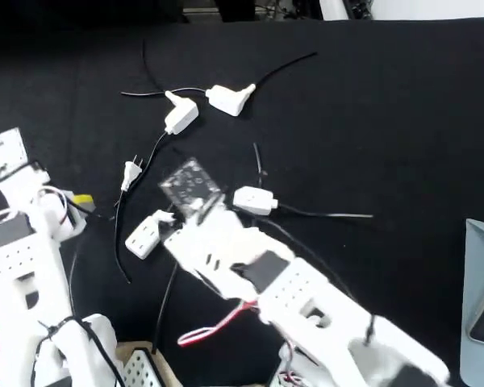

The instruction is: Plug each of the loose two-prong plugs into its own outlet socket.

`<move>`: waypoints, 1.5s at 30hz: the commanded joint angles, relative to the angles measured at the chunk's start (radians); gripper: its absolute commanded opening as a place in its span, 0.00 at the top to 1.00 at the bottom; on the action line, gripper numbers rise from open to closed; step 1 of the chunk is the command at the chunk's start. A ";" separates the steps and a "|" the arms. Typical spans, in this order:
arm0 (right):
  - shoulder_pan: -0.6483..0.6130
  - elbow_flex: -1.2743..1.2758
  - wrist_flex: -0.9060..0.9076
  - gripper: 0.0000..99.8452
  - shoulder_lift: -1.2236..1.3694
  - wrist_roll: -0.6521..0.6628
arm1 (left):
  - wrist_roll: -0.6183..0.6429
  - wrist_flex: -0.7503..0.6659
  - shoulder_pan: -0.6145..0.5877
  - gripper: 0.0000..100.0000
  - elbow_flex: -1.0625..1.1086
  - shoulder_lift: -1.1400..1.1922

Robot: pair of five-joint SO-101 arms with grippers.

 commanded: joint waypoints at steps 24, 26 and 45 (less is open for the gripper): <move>-0.138 -0.481 0.138 0.99 0.565 0.037 | 0.069 -0.199 -0.013 0.70 0.160 -0.029; -0.138 -0.490 0.141 0.99 0.591 0.037 | 0.069 -0.199 -0.013 0.70 0.160 -0.029; -0.120 -0.654 0.393 0.99 0.664 0.032 | 0.069 -0.203 -0.038 0.70 0.162 -0.029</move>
